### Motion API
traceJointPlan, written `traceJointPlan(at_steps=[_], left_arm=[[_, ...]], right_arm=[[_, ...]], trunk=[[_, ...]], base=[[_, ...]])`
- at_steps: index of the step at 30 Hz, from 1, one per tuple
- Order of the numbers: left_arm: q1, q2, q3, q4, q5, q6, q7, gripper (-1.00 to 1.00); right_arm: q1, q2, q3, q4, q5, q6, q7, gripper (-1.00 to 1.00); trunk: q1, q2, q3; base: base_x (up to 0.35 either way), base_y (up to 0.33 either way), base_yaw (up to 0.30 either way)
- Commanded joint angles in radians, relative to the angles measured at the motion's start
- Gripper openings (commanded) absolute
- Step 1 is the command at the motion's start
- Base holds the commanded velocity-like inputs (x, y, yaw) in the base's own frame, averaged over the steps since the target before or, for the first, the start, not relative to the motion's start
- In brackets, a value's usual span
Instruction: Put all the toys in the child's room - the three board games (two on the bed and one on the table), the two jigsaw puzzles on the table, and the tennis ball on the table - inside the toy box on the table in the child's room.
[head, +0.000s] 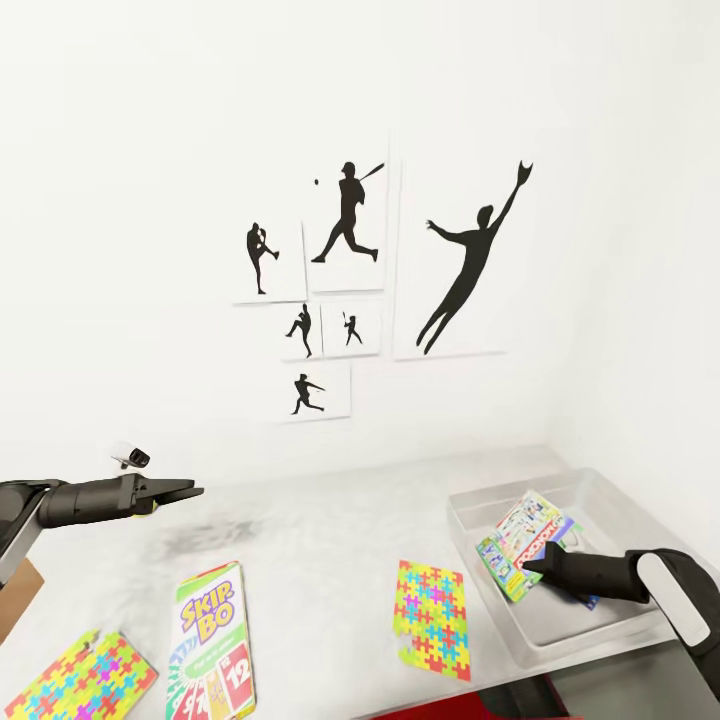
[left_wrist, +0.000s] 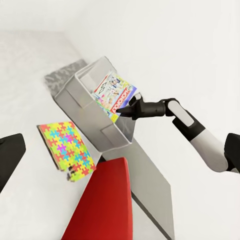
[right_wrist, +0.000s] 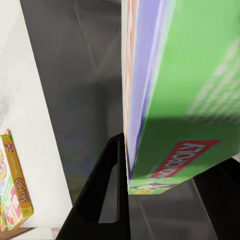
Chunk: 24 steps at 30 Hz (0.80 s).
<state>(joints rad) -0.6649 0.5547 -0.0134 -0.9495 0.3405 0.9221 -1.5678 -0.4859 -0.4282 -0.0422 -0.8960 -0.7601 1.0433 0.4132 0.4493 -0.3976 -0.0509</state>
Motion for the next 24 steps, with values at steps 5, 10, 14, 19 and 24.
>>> traceJointPlan(at_steps=[5, 10, 14, 19, 24], left_arm=[[-0.001, 0.001, -0.002, 0.000, 0.002, 0.011, -0.003, 1.00], [-0.001, 0.001, -0.001, 0.000, 0.002, 0.011, -0.003, 1.00], [-0.001, 0.001, -0.002, 0.000, 0.002, 0.011, -0.003, 1.00], [-0.001, 0.000, -0.002, 0.000, 0.002, 0.011, -0.003, 1.00], [-0.001, 0.000, -0.002, 0.000, 0.002, 0.011, -0.003, 1.00]], right_arm=[[-0.001, 0.000, -0.006, 0.003, 0.009, 0.004, 0.010, -1.00], [-0.002, 0.000, -0.008, 0.003, 0.008, 0.004, 0.010, -1.00], [-0.001, 0.001, -0.009, 0.003, 0.008, 0.004, 0.010, -1.00], [-0.002, 0.002, -0.009, 0.003, 0.007, 0.004, 0.010, -1.00], [-0.002, 0.004, -0.010, 0.003, 0.007, 0.004, 0.010, -1.00]], trunk=[[0.001, -0.002, -0.003], [0.001, -0.002, -0.003], [0.001, -0.002, -0.003], [0.001, -0.002, -0.003], [0.001, -0.002, -0.003]], base=[[0.000, 0.000, 0.000], [0.000, 0.000, 0.000], [0.000, 0.000, 0.000], [0.000, 0.000, 0.000], [0.000, 0.000, 0.000]])
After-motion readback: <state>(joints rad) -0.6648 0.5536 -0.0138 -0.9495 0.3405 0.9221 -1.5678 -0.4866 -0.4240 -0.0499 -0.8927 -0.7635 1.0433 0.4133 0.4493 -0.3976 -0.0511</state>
